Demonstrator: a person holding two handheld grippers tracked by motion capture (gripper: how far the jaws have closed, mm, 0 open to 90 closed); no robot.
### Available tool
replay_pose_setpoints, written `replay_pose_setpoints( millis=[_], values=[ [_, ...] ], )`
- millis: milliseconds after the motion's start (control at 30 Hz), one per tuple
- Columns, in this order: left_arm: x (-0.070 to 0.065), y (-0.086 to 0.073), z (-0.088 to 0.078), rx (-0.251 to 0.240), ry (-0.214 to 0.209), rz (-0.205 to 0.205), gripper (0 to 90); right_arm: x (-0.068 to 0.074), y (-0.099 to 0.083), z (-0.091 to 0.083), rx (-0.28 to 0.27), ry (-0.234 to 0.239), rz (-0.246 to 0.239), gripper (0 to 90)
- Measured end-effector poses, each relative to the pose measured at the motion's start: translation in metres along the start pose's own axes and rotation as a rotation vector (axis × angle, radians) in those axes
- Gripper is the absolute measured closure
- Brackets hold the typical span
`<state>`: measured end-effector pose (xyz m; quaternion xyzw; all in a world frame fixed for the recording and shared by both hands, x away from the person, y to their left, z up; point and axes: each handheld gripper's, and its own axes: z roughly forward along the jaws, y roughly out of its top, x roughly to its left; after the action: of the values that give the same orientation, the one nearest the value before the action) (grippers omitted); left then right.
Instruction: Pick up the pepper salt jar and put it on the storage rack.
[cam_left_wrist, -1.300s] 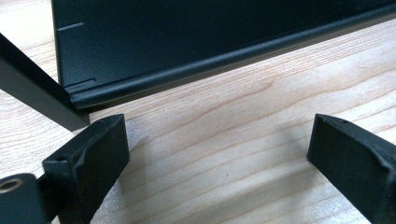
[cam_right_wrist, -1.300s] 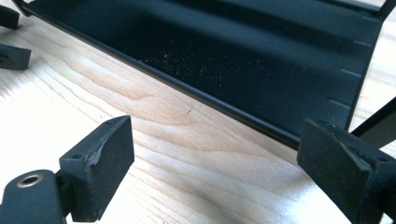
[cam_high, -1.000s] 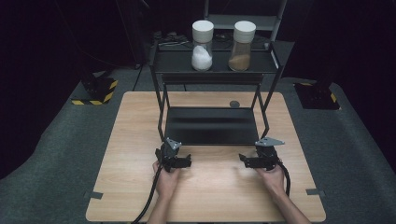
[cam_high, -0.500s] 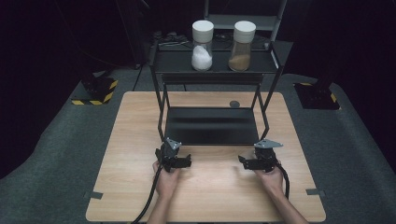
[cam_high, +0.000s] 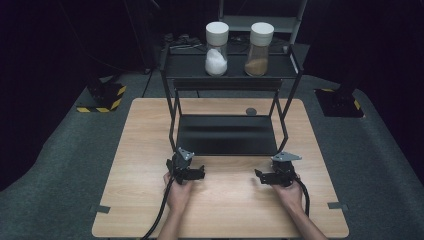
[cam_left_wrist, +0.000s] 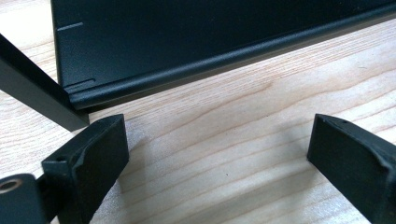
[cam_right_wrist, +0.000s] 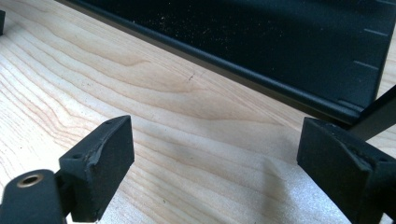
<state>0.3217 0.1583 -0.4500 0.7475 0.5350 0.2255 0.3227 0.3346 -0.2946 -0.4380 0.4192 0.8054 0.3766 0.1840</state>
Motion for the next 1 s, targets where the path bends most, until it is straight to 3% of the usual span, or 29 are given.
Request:
replay_pose_setpoints(
  millis=[533,1000],
  values=[
    [0.0,0.0,0.0,0.0,0.0,0.0,5.2,0.011,0.002,0.006,0.034,-0.016,-0.053,10.1],
    [0.0,0.0,0.0,0.0,0.0,0.0,5.2,0.009,-0.005,0.006,0.043,-0.016,-0.038,10.1]
  ],
)
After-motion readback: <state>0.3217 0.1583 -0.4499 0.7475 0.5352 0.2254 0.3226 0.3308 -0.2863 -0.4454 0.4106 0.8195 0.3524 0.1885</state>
